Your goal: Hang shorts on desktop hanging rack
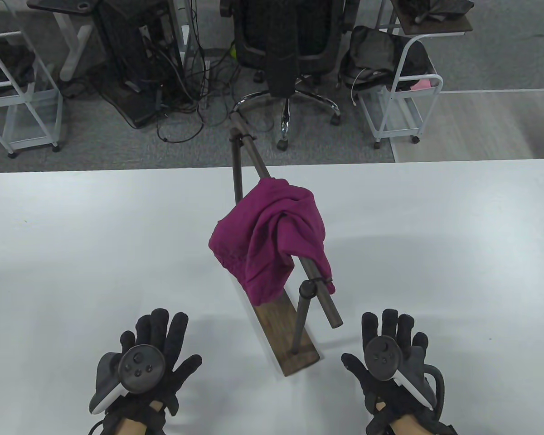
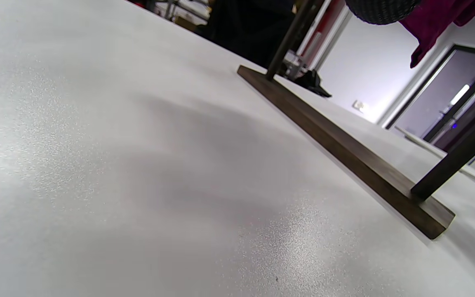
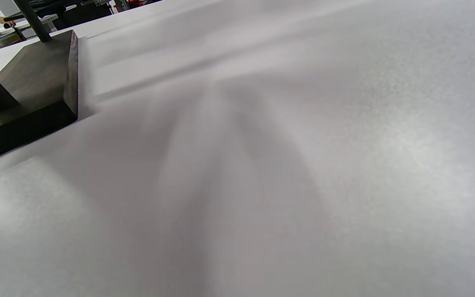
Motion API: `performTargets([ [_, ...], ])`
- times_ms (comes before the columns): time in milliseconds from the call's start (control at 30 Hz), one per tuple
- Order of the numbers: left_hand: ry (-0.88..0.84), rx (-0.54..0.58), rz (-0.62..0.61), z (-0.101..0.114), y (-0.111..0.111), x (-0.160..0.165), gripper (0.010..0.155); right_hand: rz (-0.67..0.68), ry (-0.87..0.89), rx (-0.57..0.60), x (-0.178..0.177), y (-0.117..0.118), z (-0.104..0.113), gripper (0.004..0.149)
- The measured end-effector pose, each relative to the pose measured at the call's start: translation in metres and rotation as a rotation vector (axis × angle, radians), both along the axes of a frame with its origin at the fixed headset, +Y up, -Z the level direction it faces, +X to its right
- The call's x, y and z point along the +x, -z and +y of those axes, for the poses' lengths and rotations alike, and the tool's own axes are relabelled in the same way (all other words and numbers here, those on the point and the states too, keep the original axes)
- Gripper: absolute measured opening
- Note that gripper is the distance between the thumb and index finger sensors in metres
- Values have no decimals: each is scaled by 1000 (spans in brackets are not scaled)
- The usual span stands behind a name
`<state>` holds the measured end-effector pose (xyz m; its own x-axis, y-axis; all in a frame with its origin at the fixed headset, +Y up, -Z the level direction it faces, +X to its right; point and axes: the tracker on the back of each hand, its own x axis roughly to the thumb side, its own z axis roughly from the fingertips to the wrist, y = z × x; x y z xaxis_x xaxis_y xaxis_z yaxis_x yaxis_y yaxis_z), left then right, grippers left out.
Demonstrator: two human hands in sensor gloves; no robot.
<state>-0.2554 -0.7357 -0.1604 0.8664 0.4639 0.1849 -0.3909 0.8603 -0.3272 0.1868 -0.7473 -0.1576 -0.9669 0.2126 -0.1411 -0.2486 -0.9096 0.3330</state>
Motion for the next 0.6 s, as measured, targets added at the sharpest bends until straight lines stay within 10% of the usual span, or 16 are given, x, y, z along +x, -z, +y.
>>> performTargets([
  [600,-1,-16,0,0,-1,0,82,-9,6,9,1,-1,1,83],
])
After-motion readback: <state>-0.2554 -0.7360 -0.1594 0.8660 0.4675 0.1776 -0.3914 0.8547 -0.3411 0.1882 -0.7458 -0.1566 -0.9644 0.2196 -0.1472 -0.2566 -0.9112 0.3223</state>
